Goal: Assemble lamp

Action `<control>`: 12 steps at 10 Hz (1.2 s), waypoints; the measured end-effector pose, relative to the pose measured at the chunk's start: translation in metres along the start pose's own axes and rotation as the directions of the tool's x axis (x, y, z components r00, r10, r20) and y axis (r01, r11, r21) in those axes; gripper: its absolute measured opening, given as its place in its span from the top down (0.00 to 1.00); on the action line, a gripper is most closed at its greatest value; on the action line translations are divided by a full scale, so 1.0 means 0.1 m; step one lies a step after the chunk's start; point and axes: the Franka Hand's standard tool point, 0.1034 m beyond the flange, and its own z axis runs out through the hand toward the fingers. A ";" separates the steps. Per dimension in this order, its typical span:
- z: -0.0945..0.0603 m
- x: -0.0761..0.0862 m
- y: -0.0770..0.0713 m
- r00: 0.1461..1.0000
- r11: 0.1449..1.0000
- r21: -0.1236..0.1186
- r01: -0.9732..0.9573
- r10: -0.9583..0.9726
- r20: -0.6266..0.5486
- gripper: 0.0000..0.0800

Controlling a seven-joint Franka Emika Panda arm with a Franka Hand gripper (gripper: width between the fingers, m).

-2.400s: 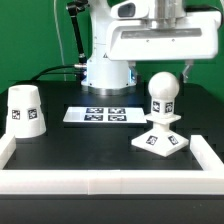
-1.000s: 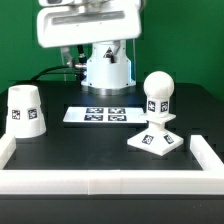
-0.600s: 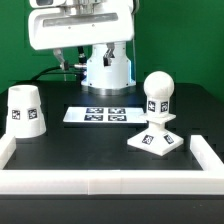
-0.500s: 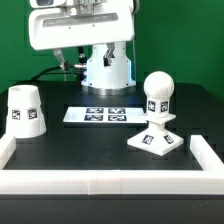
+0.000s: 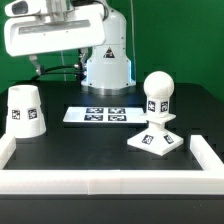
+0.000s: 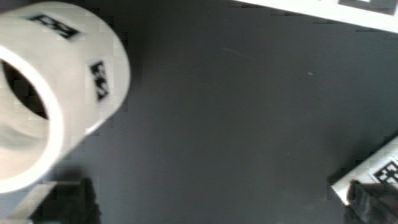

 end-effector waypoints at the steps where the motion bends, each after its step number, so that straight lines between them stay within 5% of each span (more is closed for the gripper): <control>1: 0.00 -0.01 0.09 1.000 1.000 -0.002 -0.015 0.015 -0.001 0.13; 7: 0.17 0.00 0.31 0.999 0.999 -0.007 0.048 -0.048 0.021 0.13; 12: 0.41 -0.08 0.35 0.997 0.998 -0.008 0.068 -0.068 0.045 0.13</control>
Offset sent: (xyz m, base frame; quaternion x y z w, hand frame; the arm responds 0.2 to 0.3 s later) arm 0.0098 -0.0208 -0.0041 -0.0048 0.0127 -0.0239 0.9996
